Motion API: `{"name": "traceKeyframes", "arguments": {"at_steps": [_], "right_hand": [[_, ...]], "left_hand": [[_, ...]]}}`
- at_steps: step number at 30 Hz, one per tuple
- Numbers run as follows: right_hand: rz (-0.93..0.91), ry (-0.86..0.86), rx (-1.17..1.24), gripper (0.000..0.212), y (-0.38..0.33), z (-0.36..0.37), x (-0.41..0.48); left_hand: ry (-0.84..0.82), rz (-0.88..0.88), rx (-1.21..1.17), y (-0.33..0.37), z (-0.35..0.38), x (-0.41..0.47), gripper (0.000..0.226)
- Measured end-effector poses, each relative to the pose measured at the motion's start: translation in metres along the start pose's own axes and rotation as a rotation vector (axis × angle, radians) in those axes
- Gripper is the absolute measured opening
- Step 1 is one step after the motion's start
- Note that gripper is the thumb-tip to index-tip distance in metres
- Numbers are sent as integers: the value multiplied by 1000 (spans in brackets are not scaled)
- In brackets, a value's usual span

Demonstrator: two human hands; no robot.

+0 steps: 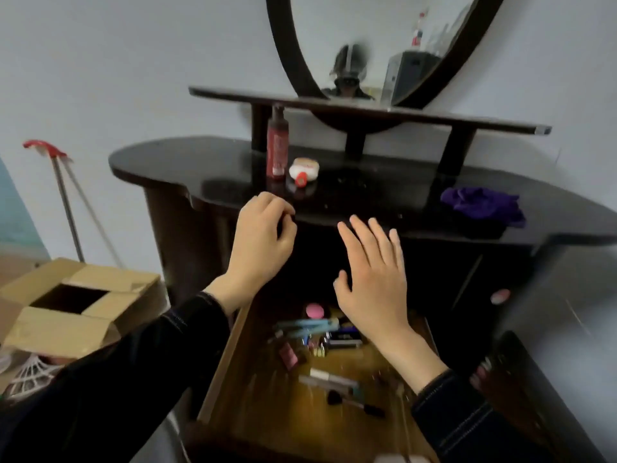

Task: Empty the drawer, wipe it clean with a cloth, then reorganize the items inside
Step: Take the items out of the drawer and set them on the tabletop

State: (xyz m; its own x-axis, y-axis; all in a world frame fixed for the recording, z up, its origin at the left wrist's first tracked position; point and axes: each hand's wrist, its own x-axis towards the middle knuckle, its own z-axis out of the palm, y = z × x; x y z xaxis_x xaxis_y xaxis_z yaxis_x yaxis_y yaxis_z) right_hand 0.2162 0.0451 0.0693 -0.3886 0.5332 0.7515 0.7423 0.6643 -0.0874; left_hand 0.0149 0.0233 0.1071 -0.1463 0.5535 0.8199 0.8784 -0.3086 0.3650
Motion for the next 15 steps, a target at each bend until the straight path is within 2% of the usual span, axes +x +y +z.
{"name": "traceKeyframes", "arguments": {"at_steps": [2, 4, 6, 8, 11, 15], "right_hand": [[53, -90, 161, 40, 20, 2, -48], [238, -334, 266, 31, 39, 10, -93], [390, -614, 231, 26, 60, 25, -130], [509, -753, 243, 21, 75, 35, -153], [563, -900, 273, 16, 85, 42, -167], [460, -1200, 246, 9, 81, 47, -178]], "left_hand": [[-84, 197, -57, 8, 8, -54, 15], [-337, 261, -87, 10, 24, -102, 12], [-670, 173, -66, 9, 50, -135, 11], [-916, 67, -67, 6, 76, -158, 12], [-1068, 35, -123, 3, 100, -182, 16], [-1181, 108, -134, 2, 111, -194, 13]]}}
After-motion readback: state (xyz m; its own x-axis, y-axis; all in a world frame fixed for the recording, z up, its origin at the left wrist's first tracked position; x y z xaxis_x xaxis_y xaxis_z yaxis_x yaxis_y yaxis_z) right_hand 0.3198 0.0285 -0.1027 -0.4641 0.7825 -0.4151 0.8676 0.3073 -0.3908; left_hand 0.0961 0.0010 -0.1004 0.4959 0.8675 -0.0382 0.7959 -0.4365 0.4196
